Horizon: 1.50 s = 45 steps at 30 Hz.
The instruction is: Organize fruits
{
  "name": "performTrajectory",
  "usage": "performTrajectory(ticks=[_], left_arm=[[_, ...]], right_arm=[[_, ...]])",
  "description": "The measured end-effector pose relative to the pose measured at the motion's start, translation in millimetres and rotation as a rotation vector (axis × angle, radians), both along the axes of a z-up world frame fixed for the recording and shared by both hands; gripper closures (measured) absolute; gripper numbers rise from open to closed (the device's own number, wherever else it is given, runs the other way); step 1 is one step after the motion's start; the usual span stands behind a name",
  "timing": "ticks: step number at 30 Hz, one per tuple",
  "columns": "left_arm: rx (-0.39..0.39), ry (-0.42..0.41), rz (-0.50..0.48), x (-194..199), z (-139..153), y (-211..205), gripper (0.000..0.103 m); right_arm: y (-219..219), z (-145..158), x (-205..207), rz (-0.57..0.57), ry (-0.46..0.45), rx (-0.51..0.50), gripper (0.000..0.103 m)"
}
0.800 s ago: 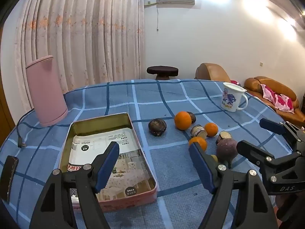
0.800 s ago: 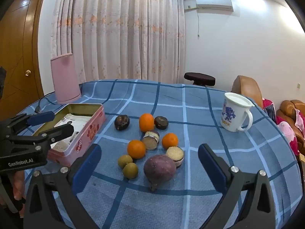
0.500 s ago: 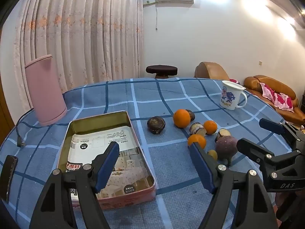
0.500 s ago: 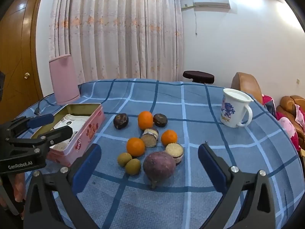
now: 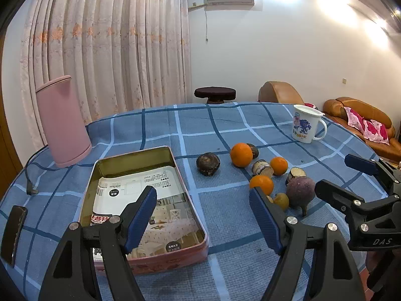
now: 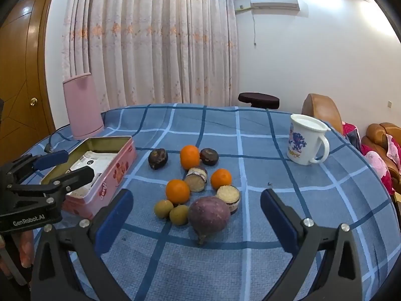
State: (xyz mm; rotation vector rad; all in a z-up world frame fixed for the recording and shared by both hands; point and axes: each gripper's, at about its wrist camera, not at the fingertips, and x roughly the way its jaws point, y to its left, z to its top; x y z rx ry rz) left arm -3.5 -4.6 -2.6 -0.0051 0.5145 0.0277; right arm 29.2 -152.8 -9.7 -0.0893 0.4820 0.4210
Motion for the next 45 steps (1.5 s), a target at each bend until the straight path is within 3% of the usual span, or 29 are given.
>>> performTrajectory(ticks=[45], left_arm=[[0.003, 0.010, 0.001, 1.3, -5.9, -2.7, 0.025]], right_arm=[[-2.0, -4.0, -0.9, -0.015, 0.016, 0.027, 0.000]])
